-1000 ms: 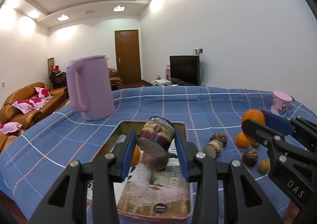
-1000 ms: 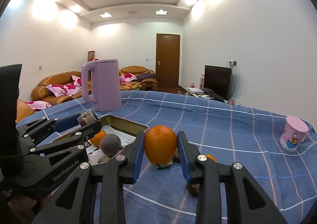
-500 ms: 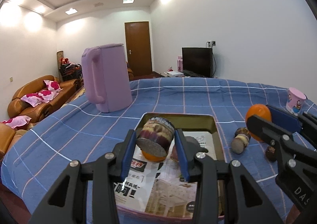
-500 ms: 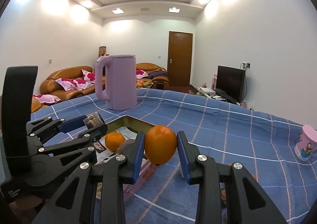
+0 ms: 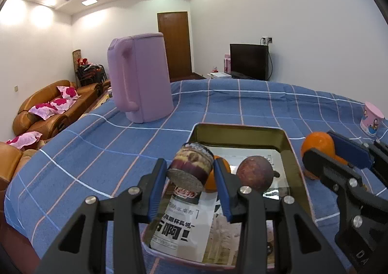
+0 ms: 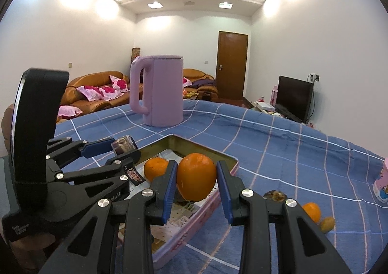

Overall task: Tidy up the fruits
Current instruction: 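Lower the taro piece and orange into the tin and open both grippers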

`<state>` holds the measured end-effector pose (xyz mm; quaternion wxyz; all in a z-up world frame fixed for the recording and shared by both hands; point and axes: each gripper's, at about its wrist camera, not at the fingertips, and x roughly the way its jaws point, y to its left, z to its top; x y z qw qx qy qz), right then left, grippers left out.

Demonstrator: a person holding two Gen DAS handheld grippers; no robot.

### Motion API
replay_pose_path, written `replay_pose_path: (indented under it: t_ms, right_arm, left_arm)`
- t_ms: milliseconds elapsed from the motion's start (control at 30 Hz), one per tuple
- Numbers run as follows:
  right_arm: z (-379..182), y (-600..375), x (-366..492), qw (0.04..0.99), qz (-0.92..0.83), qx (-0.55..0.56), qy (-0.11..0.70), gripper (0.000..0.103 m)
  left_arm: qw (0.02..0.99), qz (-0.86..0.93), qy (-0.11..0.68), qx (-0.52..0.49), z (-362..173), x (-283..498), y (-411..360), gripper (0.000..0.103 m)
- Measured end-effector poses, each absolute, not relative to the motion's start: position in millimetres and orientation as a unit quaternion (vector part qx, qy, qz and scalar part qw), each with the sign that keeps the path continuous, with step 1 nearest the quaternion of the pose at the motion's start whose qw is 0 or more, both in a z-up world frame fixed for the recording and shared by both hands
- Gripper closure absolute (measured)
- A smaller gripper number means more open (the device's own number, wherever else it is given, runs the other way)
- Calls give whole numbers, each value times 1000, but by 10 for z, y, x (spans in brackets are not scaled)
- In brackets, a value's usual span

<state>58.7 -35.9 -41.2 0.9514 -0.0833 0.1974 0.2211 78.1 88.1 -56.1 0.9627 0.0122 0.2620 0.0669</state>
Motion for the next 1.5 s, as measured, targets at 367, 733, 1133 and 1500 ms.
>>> replay_pose_path:
  t_ms: [367,733,1133,1500]
  right_arm:
    - [-506,-244,661,942,231,-92,227,68]
    - [-599,-212,827,924,241,-88,284,68]
    - [-645,-224,879,917,243,-83,305,66]
    - [-570,-371,776,932,226,-65,275,57]
  left_arm:
    - [953,59,298,21,-635,891,899,61]
    - [944,44,325,28,-701,960,871,61]
    - [941,44,335,29,-727,958,857,59]
    - [944,40,325,30,-686,863,803,38]
